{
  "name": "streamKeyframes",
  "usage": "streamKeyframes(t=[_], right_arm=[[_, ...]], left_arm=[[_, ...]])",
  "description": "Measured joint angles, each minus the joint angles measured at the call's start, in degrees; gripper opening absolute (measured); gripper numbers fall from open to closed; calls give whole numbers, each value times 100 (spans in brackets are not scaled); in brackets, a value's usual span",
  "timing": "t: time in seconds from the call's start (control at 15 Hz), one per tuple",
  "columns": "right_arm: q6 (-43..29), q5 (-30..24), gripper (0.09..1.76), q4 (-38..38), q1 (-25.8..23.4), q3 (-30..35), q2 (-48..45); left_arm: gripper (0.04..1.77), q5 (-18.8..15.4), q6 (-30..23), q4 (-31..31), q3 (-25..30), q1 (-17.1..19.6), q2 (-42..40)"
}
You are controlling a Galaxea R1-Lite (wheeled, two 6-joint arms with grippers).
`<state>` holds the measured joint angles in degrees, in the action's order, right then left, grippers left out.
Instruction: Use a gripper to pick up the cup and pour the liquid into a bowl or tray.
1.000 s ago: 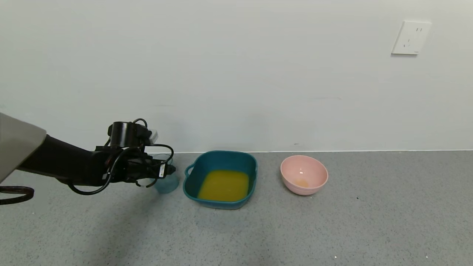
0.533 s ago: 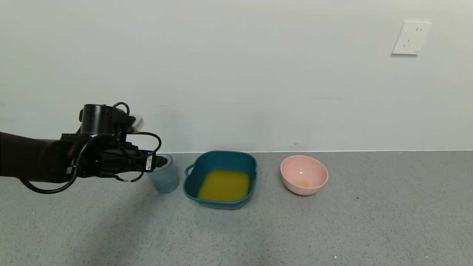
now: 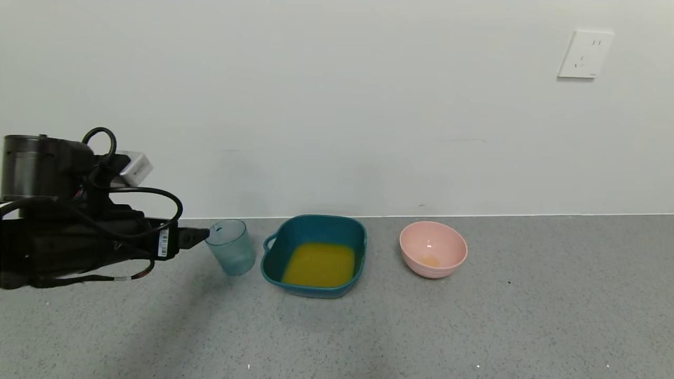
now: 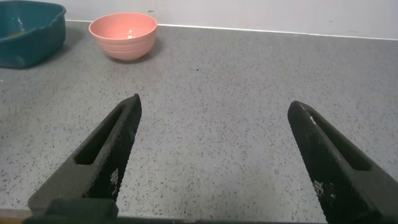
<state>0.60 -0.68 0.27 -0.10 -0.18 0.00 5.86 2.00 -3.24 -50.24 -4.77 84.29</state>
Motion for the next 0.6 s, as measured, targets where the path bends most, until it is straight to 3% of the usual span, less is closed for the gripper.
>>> streamKeyframes(t=[0.33, 0.6], right_arm=[[-2, 5, 171, 0, 0, 0, 0], [-2, 2, 171, 0, 0, 0, 0]], left_arm=[[172, -345, -10, 24, 809, 2, -1072], [172, -889, -134, -26, 1485, 4, -1871]])
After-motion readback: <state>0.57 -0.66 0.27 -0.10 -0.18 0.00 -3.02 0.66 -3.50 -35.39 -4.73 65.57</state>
